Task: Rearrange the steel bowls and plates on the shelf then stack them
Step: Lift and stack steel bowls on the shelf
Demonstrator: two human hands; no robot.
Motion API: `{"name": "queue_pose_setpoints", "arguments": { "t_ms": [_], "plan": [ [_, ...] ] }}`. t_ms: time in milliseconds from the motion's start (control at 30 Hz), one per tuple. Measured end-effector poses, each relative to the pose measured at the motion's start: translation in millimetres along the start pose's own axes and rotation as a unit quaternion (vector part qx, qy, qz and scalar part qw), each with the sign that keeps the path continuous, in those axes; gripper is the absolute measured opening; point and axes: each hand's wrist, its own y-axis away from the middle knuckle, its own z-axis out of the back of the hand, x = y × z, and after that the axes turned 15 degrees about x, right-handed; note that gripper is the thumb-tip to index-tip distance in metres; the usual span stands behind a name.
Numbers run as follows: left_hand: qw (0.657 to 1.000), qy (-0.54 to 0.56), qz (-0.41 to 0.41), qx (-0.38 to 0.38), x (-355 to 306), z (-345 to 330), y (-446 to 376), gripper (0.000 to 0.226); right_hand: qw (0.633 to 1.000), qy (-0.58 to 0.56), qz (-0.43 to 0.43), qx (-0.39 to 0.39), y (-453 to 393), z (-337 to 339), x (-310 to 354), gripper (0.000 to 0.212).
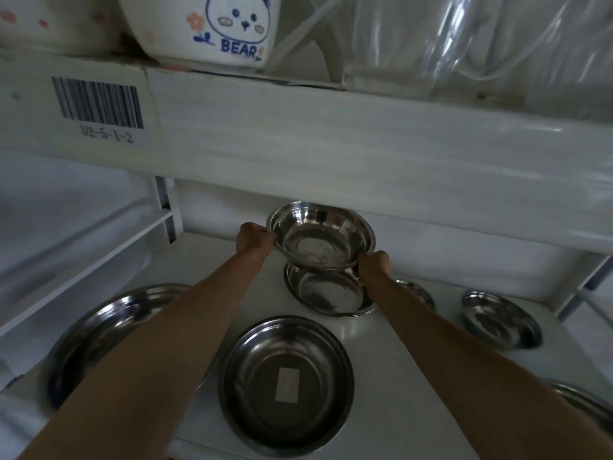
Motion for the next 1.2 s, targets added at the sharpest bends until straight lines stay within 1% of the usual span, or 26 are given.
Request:
{"name": "queue_pose_setpoints", "arguments": {
  "t_ms": [100, 200, 333, 467, 533, 567, 633, 667, 733, 800, 833, 900, 1000, 1133, 1200],
  "plan": [
    [1.0, -0.019, -0.001, 0.008, 6.4, -13.9, -0.5, 0.011, 1.0, 0.003, -0.012, -0.021, 3.9, 10.0, -10.9, 0.013],
    [0.999, -0.044, 0.005, 0.019, 14.7, -25.0, -1.1, 0.013, 0.999, -0.011, -0.028, -0.025, 1.8, 14.8, -23.5, 0.022],
    [0.998, -0.06, 0.007, 0.027, 15.8, -35.9, 14.5, 0.012, 0.999, 0.015, -0.033, -0.016, 7.6, 20.2, -38.3, 0.013],
    [0.996, -0.079, 0.004, 0.028, 20.2, -43.8, 25.1, 0.011, 0.999, 0.014, -0.041, -0.011, 10.2, 23.0, -52.0, 0.022],
    [0.996, -0.086, 0.006, 0.029, 24.8, -46.5, 27.6, 0.009, 0.999, 0.013, -0.041, -0.005, 11.7, 21.8, -57.1, 0.012],
    [0.996, -0.088, 0.009, 0.027, 27.2, -47.4, 28.7, 0.013, 0.999, 0.012, -0.04, -0.008, 11.0, 20.6, -59.5, 0.008],
    [0.995, -0.091, 0.016, 0.024, 32.5, -48.5, 28.8, 0.009, 0.999, 0.02, -0.038, -0.015, 8.0, 18.3, -64.7, 0.007],
    [0.995, -0.095, 0.016, 0.023, 35.1, -49.0, 28.6, 0.011, 0.999, 0.028, -0.041, -0.016, 6.2, 17.4, -67.4, 0.008],
    [0.994, -0.107, 0.015, 0.029, 37.9, -50.4, 29.4, 0.009, 0.998, 0.043, -0.048, -0.014, 0.7, 16.3, -73.6, 0.015],
    [0.993, -0.112, 0.021, 0.029, 41.7, -52.4, 28.7, 0.024, 0.997, 0.051, -0.056, -0.01, -2.4, 16.0, -77.5, 0.029],
    [0.993, -0.111, 0.025, 0.028, 42.9, -53.3, 29.4, 0.025, 0.997, 0.054, -0.059, -0.009, -2.6, 16.0, -78.4, 0.032],
    [0.993, -0.111, 0.026, 0.026, 45.8, -54.3, 29.5, 0.012, 0.996, 0.061, -0.062, -0.009, -2.0, 16.1, -77.6, 0.034],
    [0.993, -0.11, 0.035, 0.029, 51.6, -54.7, 28.0, 0.022, 0.995, 0.072, -0.067, -0.01, 0.2, 16.0, -75.9, 0.035],
    [0.992, -0.109, 0.046, 0.038, 55.9, -55.4, 25.3, 0.026, 0.994, 0.084, -0.069, -0.022, 2.1, 15.5, -75.7, 0.036],
    [0.991, -0.112, 0.051, 0.046, 56.6, -56.9, 24.9, 0.024, 0.993, 0.089, -0.069, -0.033, 2.2, 15.4, -76.8, 0.036]
  ]
}}
